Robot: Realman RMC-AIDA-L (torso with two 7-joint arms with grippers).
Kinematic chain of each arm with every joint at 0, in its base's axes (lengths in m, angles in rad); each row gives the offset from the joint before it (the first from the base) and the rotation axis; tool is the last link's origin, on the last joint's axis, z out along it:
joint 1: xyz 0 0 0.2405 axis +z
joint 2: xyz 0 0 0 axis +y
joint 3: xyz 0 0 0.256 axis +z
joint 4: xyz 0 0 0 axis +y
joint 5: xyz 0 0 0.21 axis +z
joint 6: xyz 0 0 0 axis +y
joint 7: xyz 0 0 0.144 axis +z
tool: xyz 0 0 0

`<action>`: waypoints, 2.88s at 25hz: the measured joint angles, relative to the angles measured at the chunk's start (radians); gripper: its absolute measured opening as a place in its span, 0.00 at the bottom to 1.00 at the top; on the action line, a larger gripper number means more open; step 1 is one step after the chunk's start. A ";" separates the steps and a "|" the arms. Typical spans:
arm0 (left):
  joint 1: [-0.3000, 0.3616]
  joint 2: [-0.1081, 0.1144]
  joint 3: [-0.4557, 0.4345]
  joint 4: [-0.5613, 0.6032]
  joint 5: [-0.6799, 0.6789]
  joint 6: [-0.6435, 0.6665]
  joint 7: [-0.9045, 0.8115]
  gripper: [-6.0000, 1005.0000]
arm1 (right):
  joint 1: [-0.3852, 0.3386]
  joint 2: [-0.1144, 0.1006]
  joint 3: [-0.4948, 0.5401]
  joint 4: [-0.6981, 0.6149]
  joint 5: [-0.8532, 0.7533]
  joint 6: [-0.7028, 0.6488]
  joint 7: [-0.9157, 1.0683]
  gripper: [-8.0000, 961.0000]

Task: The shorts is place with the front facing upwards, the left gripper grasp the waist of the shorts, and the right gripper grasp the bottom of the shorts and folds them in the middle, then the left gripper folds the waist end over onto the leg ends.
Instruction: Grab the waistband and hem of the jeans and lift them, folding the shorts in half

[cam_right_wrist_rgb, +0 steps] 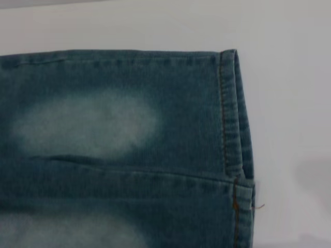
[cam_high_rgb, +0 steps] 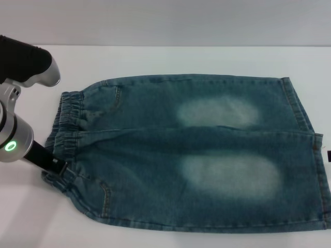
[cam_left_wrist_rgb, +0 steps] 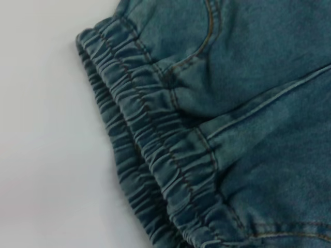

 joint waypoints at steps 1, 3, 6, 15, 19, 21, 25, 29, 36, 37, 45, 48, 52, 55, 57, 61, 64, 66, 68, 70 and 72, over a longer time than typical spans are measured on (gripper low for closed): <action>-0.002 0.000 0.001 -0.004 0.001 -0.003 -0.001 0.04 | -0.003 0.000 -0.004 0.000 0.000 0.001 0.000 0.80; -0.006 0.000 0.001 -0.014 0.003 -0.008 -0.002 0.04 | -0.008 0.000 -0.017 0.000 0.001 0.003 0.002 0.80; -0.007 0.000 0.001 -0.020 0.005 -0.010 -0.003 0.04 | -0.021 0.001 -0.042 0.000 0.000 0.006 0.011 0.80; -0.002 0.000 0.017 -0.002 0.007 -0.012 -0.006 0.04 | -0.063 0.002 -0.083 -0.013 -0.007 0.006 0.026 0.80; -0.002 0.000 0.018 -0.004 0.007 -0.012 -0.007 0.03 | -0.069 0.002 -0.100 -0.036 -0.007 0.004 0.030 0.80; -0.002 0.000 0.019 -0.007 0.007 -0.012 -0.007 0.04 | -0.070 0.002 -0.119 -0.058 -0.007 -0.001 0.033 0.80; -0.010 0.000 0.022 -0.002 0.007 -0.009 -0.007 0.04 | -0.070 0.002 -0.159 -0.100 -0.009 -0.030 0.036 0.80; -0.012 0.000 0.023 -0.001 0.007 -0.006 -0.007 0.04 | -0.070 0.002 -0.176 -0.125 -0.009 -0.045 0.038 0.80; -0.012 0.000 0.023 0.001 0.006 -0.005 -0.007 0.03 | -0.070 0.001 -0.202 -0.148 -0.010 -0.060 0.045 0.80; -0.012 0.000 0.023 0.001 0.006 -0.005 -0.007 0.03 | -0.070 0.000 -0.202 -0.148 -0.010 -0.061 0.045 0.80; -0.012 0.000 0.024 0.001 0.005 -0.003 -0.005 0.03 | -0.069 -0.001 -0.203 -0.152 -0.010 -0.066 0.046 0.77; -0.011 0.000 0.026 0.003 0.003 -0.002 -0.004 0.03 | -0.070 -0.001 -0.203 -0.152 -0.017 -0.067 0.042 0.75; -0.012 0.000 0.026 0.003 0.002 -0.003 -0.003 0.03 | -0.071 -0.002 -0.202 -0.155 -0.035 -0.068 0.027 0.73; -0.012 0.000 0.026 0.003 0.002 -0.003 -0.001 0.03 | -0.070 -0.002 -0.203 -0.156 -0.037 -0.068 0.018 0.67; -0.013 0.000 0.026 0.003 0.002 -0.002 -0.001 0.03 | -0.068 -0.003 -0.205 -0.156 -0.038 -0.069 0.015 0.63; -0.013 0.000 0.026 0.003 0.001 -0.002 0.000 0.03 | -0.065 -0.005 -0.213 -0.156 -0.038 -0.069 0.008 0.55; -0.014 0.000 0.026 0.003 0.001 -0.001 0.000 0.04 | -0.063 -0.005 -0.214 -0.155 -0.038 -0.067 0.002 0.46; -0.015 0.000 0.026 0.002 0.001 0.000 0.000 0.04 | -0.063 -0.005 -0.214 -0.153 -0.038 -0.067 0.002 0.38; -0.015 0.000 0.026 0.001 0.001 0.001 0.000 0.04 | -0.062 -0.004 -0.215 -0.150 -0.034 -0.066 0.001 0.30; -0.015 0.000 0.025 0.000 0.001 0.003 -0.002 0.04 | -0.061 -0.004 -0.218 -0.144 -0.030 -0.065 0.000 0.20; -0.015 0.000 0.025 -0.002 0.001 0.005 -0.003 0.04 | -0.061 -0.004 -0.220 -0.136 -0.028 -0.064 -0.001 0.11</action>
